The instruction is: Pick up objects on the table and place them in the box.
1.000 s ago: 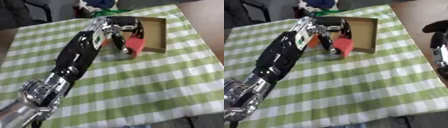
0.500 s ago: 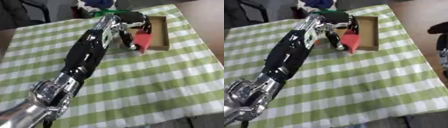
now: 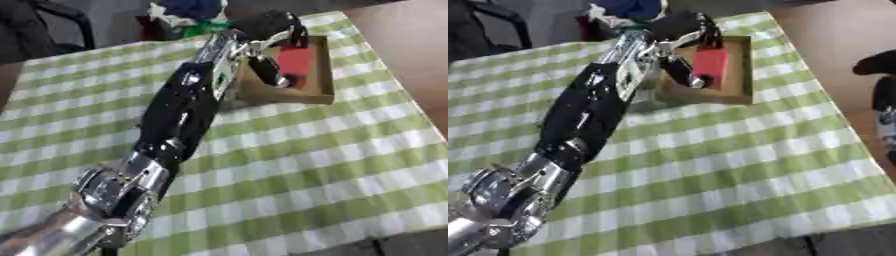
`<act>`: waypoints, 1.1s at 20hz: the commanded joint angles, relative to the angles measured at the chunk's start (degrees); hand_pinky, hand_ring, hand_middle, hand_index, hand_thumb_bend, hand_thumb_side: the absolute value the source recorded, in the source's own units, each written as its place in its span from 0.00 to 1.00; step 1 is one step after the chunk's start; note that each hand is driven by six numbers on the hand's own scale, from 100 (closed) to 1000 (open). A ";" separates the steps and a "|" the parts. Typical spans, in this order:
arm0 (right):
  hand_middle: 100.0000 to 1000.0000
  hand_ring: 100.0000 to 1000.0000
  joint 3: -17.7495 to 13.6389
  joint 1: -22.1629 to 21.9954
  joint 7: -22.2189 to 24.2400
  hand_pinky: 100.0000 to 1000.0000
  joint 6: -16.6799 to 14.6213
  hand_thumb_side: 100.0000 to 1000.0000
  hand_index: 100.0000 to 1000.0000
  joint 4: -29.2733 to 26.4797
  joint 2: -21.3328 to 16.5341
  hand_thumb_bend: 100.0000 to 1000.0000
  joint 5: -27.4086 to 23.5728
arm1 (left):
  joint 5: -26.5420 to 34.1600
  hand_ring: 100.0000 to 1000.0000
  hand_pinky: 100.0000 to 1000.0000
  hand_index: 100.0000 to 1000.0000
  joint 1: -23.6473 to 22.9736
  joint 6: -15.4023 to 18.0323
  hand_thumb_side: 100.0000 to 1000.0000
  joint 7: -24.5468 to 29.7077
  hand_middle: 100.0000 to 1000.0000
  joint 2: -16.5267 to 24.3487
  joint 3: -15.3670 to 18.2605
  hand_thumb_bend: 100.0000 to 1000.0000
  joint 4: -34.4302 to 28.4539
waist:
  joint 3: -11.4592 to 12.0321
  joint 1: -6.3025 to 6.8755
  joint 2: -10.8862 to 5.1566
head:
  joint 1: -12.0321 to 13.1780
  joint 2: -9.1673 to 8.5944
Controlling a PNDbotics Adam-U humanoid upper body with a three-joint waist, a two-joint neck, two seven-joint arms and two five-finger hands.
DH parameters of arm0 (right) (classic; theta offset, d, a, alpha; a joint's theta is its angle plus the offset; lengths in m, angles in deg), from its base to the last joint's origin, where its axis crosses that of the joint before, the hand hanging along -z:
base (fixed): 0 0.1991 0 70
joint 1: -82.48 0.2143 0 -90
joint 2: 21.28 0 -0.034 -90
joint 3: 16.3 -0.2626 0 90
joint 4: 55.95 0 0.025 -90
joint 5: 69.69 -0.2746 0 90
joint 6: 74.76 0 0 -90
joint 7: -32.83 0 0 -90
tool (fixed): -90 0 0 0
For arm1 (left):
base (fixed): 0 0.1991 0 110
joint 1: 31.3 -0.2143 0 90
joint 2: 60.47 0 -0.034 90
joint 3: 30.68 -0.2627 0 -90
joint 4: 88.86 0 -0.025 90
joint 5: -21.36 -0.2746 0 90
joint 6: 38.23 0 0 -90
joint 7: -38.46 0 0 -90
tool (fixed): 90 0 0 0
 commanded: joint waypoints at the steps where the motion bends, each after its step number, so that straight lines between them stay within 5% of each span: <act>1: 0.60 0.67 0.10 0.99 0.38 0.85 -0.09 0.53 1.00 -1.21 -0.19 0.00 -0.52 | -0.33 0.58 0.64 0.70 0.74 -1.70 0.15 -1.72 0.50 -0.53 1.07 0.42 -0.01 | -0.29 -0.33 -0.59 | 0.37 -0.98; 10: 0.60 0.67 0.12 0.94 0.58 0.85 0.11 0.53 1.00 -1.21 0.02 0.00 -0.41 | 0.51 0.64 0.66 0.81 0.32 -2.36 0.22 -2.51 0.66 -0.53 0.94 0.64 0.53 | -0.55 -0.08 -0.42 | 0.24 -0.91; 17: 0.60 0.67 -0.06 0.29 0.54 0.85 0.35 0.53 1.00 -0.82 0.08 0.00 -0.23 | 2.57 0.61 0.67 0.79 1.08 -2.94 0.23 -3.99 0.62 2.00 1.01 0.60 -2.33 | 0.49 -0.25 -1.22 | -0.17 -0.16; 22: 0.60 0.67 -0.43 -0.70 0.22 0.85 0.48 0.54 1.00 0.15 -0.06 0.00 0.26 | 6.98 0.62 0.70 0.80 2.50 0.30 0.19 3.34 0.63 8.85 0.53 0.57 -2.64 | 2.02 -0.20 -2.39 | -1.07 0.72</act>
